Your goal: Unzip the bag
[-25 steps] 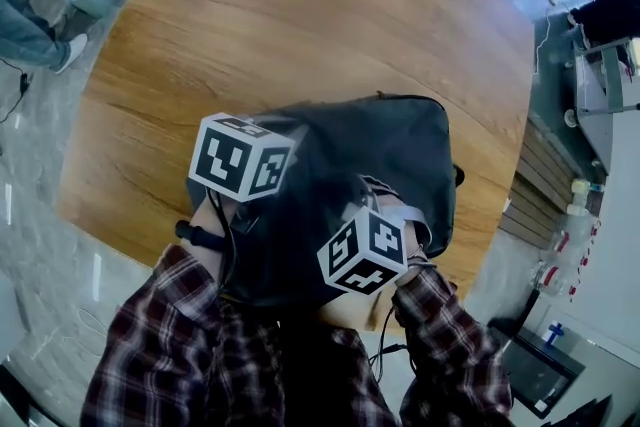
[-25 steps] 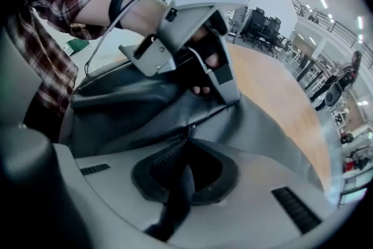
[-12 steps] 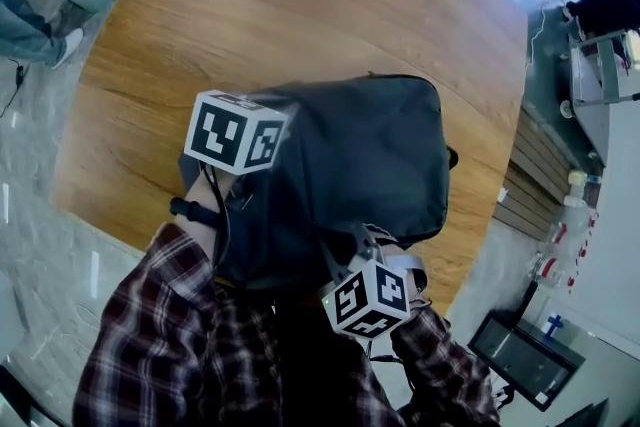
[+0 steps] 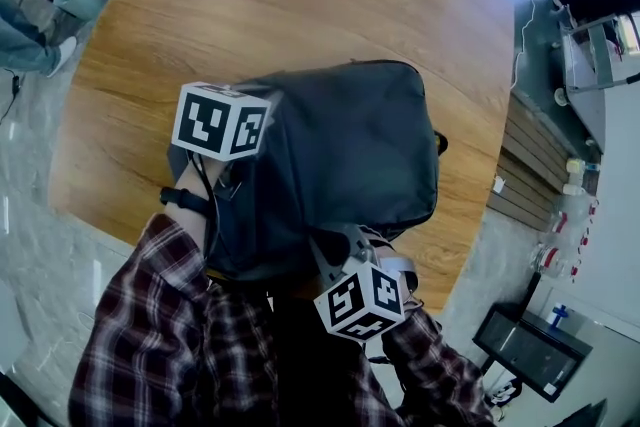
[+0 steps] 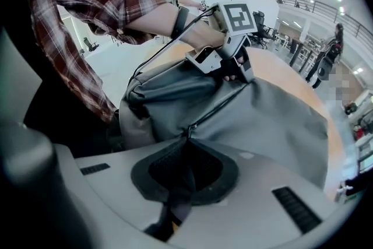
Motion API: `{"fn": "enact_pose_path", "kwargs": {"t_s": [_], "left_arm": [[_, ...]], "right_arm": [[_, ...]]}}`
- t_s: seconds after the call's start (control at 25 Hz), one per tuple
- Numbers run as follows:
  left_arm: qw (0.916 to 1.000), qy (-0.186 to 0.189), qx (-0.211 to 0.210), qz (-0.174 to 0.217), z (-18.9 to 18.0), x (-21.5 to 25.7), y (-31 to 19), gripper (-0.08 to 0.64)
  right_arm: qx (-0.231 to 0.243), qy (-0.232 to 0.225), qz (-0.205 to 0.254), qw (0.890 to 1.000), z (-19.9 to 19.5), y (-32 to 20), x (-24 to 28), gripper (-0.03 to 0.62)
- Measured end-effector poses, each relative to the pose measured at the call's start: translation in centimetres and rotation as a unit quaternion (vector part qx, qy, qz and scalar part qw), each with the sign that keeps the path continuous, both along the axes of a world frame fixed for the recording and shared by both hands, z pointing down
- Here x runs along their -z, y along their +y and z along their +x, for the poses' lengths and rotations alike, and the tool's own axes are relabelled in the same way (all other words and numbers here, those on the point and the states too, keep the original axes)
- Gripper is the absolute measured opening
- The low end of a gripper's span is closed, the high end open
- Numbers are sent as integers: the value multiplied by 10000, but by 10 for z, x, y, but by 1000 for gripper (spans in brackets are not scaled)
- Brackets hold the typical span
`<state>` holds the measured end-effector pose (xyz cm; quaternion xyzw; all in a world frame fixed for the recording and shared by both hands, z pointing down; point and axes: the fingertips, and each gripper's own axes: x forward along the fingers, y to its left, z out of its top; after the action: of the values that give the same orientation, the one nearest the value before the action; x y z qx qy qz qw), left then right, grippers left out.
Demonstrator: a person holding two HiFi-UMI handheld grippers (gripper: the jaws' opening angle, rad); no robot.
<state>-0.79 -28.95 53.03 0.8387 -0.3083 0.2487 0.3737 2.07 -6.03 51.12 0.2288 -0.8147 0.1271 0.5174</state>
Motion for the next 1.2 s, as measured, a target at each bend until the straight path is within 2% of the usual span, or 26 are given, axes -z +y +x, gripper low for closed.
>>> {"fn": "enact_pose_path", "kwargs": {"t_s": [0.24, 0.36, 0.44, 0.6, 0.84, 0.92, 1.04, 1.2], "left_arm": [[9991, 101, 87, 413, 1, 18, 2, 9], [9972, 12, 154, 732, -5, 41, 14, 9], [9953, 13, 146, 959, -8, 62, 31, 9], [9893, 183, 191, 1432, -6, 112, 72, 9], [9731, 633, 494, 2160, 0, 194, 107, 9], [9665, 756, 582, 2382, 0, 215, 112, 9], [9568, 810, 774, 2685, 0, 238, 117, 9], [9522, 766, 814, 2844, 4, 254, 124, 9]], "right_arm": [[-601, -395, 101, 9974, 6, 0, 8, 17], [-1140, -830, 97, 9900, 13, 0, 23, 17], [-1625, -1227, 142, 9789, 23, -3, 40, 17], [-2415, -2106, 472, 9461, 38, -22, 91, 17], [-2739, -2731, 1635, 9075, 46, -64, 177, 17], [-2715, -2896, 1841, 8992, 41, -72, 197, 17], [-2661, -3054, 1978, 8926, 36, -78, 219, 17], [-2726, -3226, 2123, 8812, 38, -82, 238, 15]]}}
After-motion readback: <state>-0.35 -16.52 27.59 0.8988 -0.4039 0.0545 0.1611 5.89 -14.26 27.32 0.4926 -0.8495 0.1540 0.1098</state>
